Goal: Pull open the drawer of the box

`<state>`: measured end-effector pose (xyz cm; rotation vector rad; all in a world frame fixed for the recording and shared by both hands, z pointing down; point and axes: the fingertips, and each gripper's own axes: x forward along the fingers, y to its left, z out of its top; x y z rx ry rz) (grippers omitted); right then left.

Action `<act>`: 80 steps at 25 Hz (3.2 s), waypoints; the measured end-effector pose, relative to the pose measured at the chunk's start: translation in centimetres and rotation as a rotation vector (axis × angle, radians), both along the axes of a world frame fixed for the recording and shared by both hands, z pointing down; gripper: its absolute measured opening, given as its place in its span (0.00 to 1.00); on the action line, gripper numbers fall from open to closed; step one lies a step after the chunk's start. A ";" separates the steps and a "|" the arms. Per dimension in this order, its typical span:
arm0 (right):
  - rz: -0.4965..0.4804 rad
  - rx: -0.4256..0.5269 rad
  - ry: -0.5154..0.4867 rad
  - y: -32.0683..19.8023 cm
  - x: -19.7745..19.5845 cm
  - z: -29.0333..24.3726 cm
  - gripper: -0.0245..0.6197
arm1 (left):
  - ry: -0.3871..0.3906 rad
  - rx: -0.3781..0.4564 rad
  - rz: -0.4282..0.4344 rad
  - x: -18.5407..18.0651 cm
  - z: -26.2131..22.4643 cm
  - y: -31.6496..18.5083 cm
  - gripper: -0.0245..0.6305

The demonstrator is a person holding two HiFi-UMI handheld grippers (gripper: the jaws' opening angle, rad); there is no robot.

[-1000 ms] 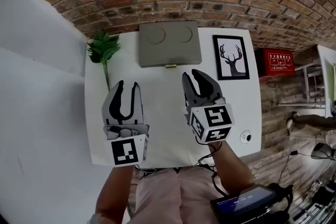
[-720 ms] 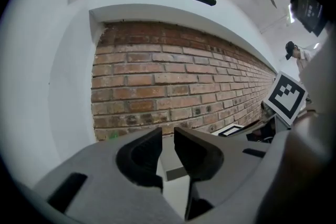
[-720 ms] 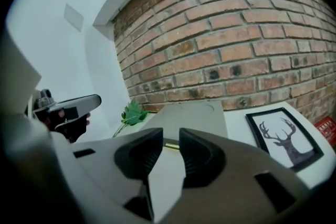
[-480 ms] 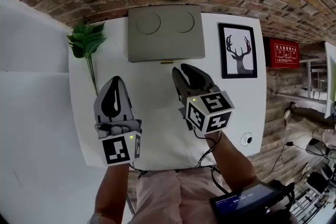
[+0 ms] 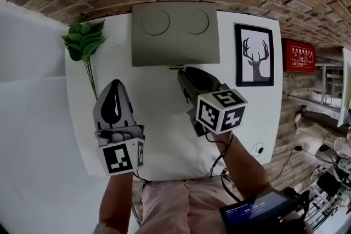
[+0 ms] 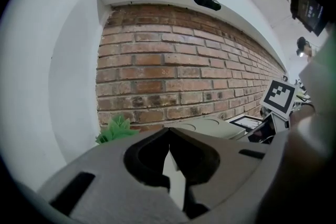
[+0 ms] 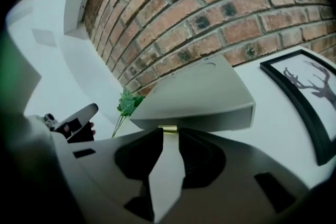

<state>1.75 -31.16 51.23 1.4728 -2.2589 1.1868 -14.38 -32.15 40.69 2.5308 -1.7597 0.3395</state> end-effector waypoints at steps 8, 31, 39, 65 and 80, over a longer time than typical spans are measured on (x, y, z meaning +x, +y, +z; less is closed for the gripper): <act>-0.001 -0.111 -0.082 -0.9 -0.3 0.8 0.19 | 0.004 -0.019 0.022 0.5 0.7 0.0 0.05; 0.076 -0.177 -0.217 -0.7 -0.7 1.1 0.13 | -0.008 -0.005 0.009 -1.4 -0.1 0.1 0.05; 0.079 -0.174 -0.221 -0.4 -0.6 1.1 0.12 | -0.014 0.001 -0.001 -1.7 -0.6 0.5 0.05; 0.081 -0.180 -0.224 2.1 -1.0 1.1 0.12 | -0.026 0.012 0.008 -1.6 -1.4 2.9 0.05; 0.078 -0.181 -0.223 4.0 -1.2 1.2 0.12 | -0.039 0.020 0.013 -1.5 -2.1 4.8 0.05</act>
